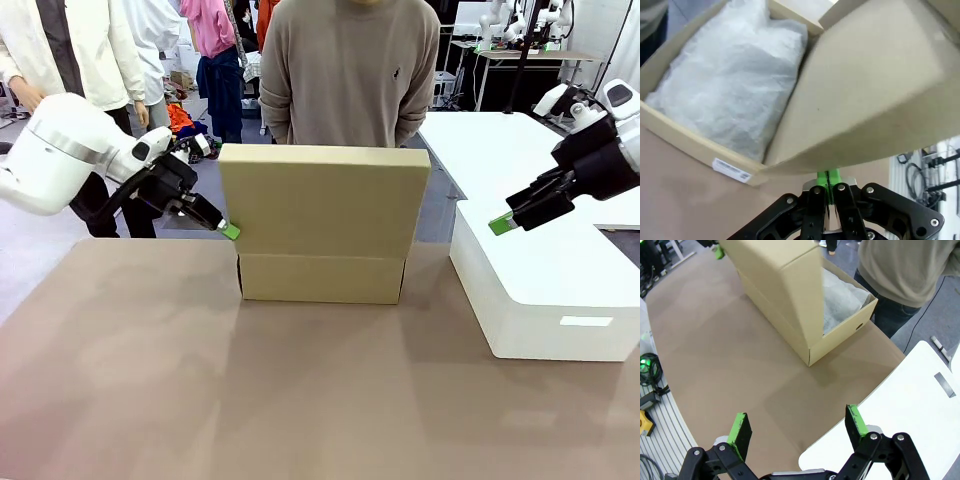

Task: Pack the shoes into the box.
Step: Close the Shoes Box.

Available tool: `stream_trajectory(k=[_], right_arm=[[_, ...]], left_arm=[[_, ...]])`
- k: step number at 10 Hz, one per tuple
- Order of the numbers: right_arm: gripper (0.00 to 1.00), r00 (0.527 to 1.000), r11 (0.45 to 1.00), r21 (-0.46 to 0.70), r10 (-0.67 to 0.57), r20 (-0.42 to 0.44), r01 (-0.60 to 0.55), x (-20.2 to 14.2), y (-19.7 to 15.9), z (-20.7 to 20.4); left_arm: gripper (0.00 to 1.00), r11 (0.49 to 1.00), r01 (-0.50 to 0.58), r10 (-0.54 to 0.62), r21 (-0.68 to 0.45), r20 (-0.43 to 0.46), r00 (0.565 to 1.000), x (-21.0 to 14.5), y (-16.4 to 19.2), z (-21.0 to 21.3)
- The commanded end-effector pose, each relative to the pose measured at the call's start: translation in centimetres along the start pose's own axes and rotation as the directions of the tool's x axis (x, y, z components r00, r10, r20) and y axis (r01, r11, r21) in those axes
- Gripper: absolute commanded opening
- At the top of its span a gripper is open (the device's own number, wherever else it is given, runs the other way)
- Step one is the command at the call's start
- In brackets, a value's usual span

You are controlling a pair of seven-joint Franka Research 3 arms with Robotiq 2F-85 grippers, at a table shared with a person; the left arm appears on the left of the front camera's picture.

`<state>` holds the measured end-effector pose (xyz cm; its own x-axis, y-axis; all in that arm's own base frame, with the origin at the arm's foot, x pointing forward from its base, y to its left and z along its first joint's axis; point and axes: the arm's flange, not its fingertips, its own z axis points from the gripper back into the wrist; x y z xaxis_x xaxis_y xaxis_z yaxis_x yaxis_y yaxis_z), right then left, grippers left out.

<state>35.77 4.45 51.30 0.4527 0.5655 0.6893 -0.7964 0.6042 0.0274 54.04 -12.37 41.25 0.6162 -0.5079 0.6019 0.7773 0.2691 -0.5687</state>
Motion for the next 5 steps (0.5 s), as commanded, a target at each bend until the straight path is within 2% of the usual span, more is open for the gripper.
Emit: stream_trajectory(k=[1,3,5], right_arm=[[1.0,0.999,1.0,0.016,0.02,0.025,-0.02,0.0,-0.4,-0.1],[1.0,0.999,1.0,0.016,0.02,0.025,-0.02,0.0,-0.4,-0.1],[1.0,0.999,1.0,0.016,0.02,0.025,-0.02,0.0,-0.4,-0.1]], left_arm=[[0.0,0.992,0.001,0.0,0.126,-0.011,1.0,1.3,-0.4,0.2],[0.0,0.971,0.008,0.003,0.238,-0.045,0.999,2.8,0.3,0.1],[0.0,0.96,0.026,-0.011,0.278,-0.056,0.998,3.8,0.5,0.0]])
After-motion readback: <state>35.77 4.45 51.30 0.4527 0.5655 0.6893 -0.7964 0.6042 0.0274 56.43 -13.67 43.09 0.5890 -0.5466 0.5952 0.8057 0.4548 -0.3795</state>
